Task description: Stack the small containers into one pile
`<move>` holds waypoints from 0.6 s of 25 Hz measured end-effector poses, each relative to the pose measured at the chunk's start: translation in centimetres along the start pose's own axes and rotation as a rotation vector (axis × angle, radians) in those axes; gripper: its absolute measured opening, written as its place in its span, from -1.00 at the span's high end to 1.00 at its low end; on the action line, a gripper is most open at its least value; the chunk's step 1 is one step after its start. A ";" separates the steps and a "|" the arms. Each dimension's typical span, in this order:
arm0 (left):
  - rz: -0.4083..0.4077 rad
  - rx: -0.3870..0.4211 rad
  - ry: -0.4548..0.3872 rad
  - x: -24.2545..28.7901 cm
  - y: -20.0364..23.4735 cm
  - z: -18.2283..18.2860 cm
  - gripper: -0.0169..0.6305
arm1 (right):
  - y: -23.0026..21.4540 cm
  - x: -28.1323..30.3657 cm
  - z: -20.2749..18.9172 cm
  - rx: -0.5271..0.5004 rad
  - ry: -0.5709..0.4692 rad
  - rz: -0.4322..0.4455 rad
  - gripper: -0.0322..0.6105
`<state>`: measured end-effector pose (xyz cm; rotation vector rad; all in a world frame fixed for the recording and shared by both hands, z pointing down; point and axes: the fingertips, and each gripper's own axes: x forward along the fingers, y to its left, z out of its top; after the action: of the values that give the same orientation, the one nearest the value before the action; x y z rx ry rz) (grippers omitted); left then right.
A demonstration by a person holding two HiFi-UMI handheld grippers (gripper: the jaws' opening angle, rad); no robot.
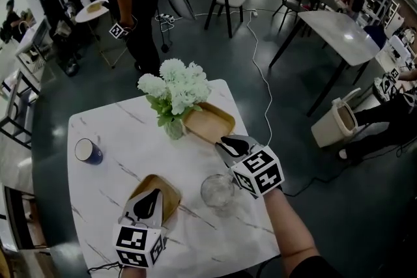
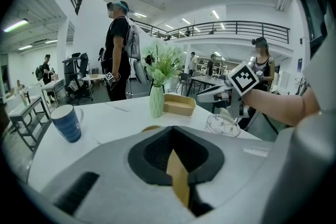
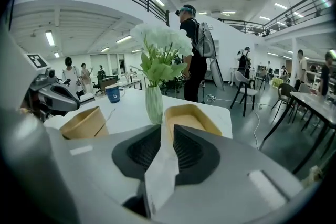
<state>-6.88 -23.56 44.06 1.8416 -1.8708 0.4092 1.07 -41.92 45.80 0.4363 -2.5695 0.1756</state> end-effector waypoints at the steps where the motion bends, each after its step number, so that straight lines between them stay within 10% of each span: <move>1: 0.002 0.001 0.004 0.1 0.0 -0.1 0.95 | 0.0 0.4 -0.1 -0.017 0.009 0.005 0.67; 15: 0.057 -0.002 0.038 0.7 1.5 -1.1 0.95 | -0.3 5.8 -2.9 -0.230 0.153 0.055 0.63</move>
<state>-8.16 -23.47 45.56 1.7706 -1.9005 0.4588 -2.19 -43.24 51.28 0.2559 -2.4164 -0.0646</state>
